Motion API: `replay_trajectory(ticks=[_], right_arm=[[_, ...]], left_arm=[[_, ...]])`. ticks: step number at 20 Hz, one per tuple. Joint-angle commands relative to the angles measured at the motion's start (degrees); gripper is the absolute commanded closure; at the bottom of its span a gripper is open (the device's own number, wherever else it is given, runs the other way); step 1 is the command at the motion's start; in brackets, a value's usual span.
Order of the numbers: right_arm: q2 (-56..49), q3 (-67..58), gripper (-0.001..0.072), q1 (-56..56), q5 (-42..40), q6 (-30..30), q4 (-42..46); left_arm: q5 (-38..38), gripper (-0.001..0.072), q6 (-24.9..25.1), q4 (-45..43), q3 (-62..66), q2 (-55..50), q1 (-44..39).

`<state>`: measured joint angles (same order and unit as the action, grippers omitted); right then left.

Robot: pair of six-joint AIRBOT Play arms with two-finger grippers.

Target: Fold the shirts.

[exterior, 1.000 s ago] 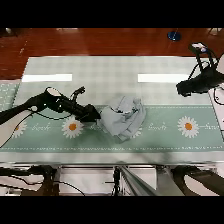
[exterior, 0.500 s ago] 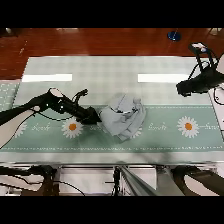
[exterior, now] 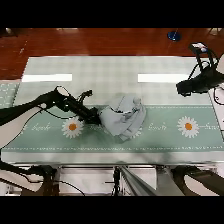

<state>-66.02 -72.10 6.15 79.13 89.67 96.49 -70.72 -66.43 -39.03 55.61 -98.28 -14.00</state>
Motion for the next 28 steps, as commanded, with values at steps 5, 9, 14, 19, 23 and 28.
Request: replay_trajectory(ticks=[5, 9, 14, 19, 23, 28], right_arm=[[0.00, 0.02, 0.0331, 0.02, 0.59, 0.13, 0.79], [0.00, 0.02, 0.0254, 0.02, 1.88, -7.06, 7.23], [-0.37, 0.46, 0.0323, -5.20, 5.55, -8.94, 6.73], [-0.37, 9.75, 0.0249, -25.70, 1.97, -14.64, -36.46], [-0.37, 21.59, 0.0251, -27.82, -1.42, -16.22, -40.70], [-0.68, 35.95, 0.0265, -27.85, -11.41, -21.92, -52.02]], left_arm=[[-3.19, 0.0677, 0.48, 0.87, 0.96, -1.90, -0.20], [-6.12, 0.0678, 1.92, 0.85, 2.36, -0.92, 0.04], [-6.51, 0.0678, 1.86, 0.87, 5.35, -0.24, 0.04], [-6.47, 0.0677, 1.95, 0.87, 6.29, -0.24, 0.04], [-6.47, 0.0677, 2.58, 0.87, 6.29, -0.24, 0.04], [-6.45, 0.0677, 2.99, 0.87, 6.29, -0.24, 0.04]])
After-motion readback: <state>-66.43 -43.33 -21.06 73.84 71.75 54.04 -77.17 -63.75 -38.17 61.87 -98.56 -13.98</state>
